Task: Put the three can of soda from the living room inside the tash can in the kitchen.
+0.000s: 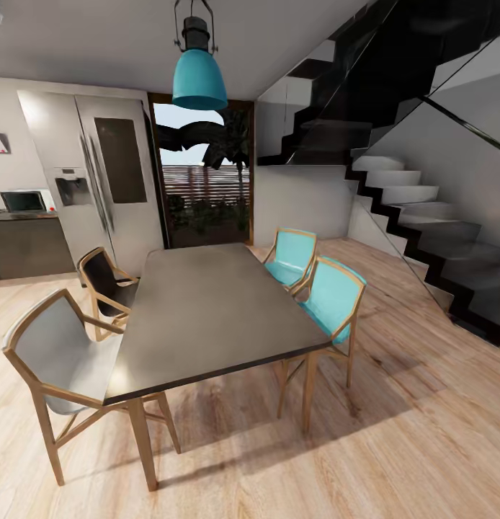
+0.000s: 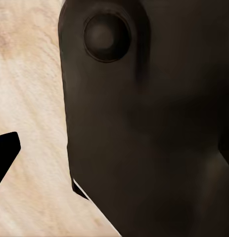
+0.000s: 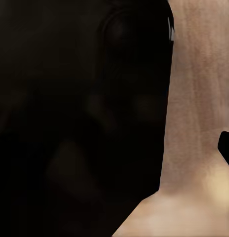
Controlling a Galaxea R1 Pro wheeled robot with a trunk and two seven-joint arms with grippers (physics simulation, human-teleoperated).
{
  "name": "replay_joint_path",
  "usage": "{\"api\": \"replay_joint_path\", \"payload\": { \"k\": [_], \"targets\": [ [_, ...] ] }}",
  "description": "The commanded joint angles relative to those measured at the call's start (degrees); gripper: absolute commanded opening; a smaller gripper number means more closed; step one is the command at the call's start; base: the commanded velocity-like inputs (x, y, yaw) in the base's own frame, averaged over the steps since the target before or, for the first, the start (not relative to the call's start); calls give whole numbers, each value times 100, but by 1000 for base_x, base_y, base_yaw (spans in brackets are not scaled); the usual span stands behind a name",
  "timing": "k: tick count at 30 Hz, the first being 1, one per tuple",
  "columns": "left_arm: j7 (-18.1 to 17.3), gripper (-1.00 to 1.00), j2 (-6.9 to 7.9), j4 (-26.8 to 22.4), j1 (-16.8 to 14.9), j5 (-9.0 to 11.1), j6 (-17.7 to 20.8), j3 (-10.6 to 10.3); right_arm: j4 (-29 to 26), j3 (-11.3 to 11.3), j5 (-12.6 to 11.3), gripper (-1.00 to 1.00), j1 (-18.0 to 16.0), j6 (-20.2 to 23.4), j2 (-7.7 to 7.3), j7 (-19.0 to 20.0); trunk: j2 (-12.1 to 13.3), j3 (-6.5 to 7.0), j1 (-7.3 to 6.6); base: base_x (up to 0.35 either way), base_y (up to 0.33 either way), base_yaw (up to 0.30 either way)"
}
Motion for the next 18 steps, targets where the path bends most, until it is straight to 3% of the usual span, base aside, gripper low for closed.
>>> {"api": "replay_joint_path", "payload": {
  "k": [1,18],
  "targets": [
    [-30,100,33,-26,-23,-23,-30,-8,-9,31,30,100,0,-30,-33,30,1,0,0,0,0,0],
    [-41,100,46,-26,-25,-23,-52,-8,-12,58,67,100,1,-59,-42,69,1,0,0,0,0,0]
  ]
}}
